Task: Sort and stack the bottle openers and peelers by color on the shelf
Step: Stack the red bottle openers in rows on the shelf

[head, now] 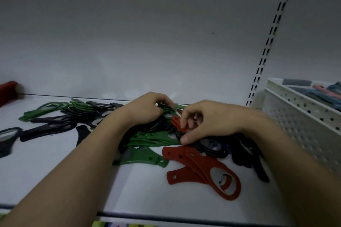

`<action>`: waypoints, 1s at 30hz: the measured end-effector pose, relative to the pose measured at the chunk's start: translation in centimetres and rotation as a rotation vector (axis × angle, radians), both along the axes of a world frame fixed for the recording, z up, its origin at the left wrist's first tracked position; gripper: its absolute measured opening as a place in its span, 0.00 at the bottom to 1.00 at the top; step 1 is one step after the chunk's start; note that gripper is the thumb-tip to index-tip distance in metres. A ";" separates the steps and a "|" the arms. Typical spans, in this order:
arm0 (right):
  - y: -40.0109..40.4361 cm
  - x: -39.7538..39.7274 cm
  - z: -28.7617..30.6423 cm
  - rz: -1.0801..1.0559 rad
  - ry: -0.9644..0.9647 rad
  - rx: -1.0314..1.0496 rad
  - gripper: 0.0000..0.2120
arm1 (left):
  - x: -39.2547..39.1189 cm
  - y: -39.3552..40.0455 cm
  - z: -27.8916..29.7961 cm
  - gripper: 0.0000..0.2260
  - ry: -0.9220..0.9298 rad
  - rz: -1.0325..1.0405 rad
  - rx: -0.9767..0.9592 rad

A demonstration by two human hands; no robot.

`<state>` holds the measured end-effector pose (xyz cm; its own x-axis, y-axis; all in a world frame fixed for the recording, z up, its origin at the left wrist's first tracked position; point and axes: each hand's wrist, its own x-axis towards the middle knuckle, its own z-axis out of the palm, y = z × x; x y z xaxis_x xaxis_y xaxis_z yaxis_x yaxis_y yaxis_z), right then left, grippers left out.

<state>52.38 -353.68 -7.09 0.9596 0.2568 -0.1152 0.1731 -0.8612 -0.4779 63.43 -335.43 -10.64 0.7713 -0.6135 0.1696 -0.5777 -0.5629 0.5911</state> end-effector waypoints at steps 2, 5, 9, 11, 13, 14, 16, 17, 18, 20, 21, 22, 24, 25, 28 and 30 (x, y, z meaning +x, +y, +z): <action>0.0 0.4 -0.5 -0.002 -0.005 -0.026 0.14 | 0.1 0.2 0.0 0.26 -0.012 0.027 0.001; -1.6 0.3 0.1 -0.064 0.025 -0.095 0.10 | -0.1 0.4 0.1 0.27 -0.026 0.077 0.013; -3.1 0.4 1.5 -0.213 -0.012 -0.100 0.07 | -0.2 0.2 0.1 0.24 -0.045 0.104 -0.040; -2.7 1.4 2.0 -0.277 -0.116 -0.092 0.03 | -0.2 0.0 0.1 0.20 -0.050 0.112 -0.113; -1.7 2.8 1.9 -0.333 -0.173 -0.081 0.05 | -0.3 -0.1 0.2 0.16 -0.066 0.107 -0.169; -1.2 3.5 1.6 -0.364 -0.177 -0.084 0.08 | -0.3 -0.1 0.2 0.15 -0.072 0.099 -0.187; -0.3 4.7 0.3 -0.428 -0.152 -0.146 0.15 | -0.5 -0.2 0.0 0.14 -0.069 0.089 -0.199; 0.1 5.1 -0.4 -0.455 -0.133 -0.191 0.18 | -0.5 -0.3 -0.1 0.14 -0.065 0.087 -0.195; 0.3 5.3 -1.0 -0.481 -0.117 -0.226 0.20 | -0.5 -0.4 -0.2 0.13 -0.057 0.084 -0.189; 0.8 5.6 -1.7 -0.518 -0.112 -0.243 0.22 | -0.4 -0.5 -0.3 0.13 -0.042 0.079 -0.174; 0.9 5.7 -1.7 -0.528 -0.113 -0.224 0.21 | -0.3 -0.5 -0.2 0.12 -0.040 0.079 -0.168; 1.0 5.6 -1.7 -0.533 -0.116 -0.184 0.18 | -0.3 -0.6 -0.2 0.12 -0.040 0.080 -0.167; 1.1 5.4 -1.4 -0.544 -0.129 -0.074 0.16 | -0.2 -0.7 -0.2 0.12 -0.042 0.080 -0.173; 1.1 5.3 -1.2 -0.555 -0.139 -0.017 0.16 | -0.2 -0.8 -0.3 0.12 -0.048 0.083 -0.176; 0.4 4.6 -0.5 -0.593 -0.192 0.172 0.14 | -0.2 -0.9 -0.3 0.10 -0.076 0.112 -0.209; -0.1 4.3 -0.1 -0.604 -0.253 0.337 0.11 | -0.2 -0.9 -0.2 0.10 -0.088 0.132 -0.235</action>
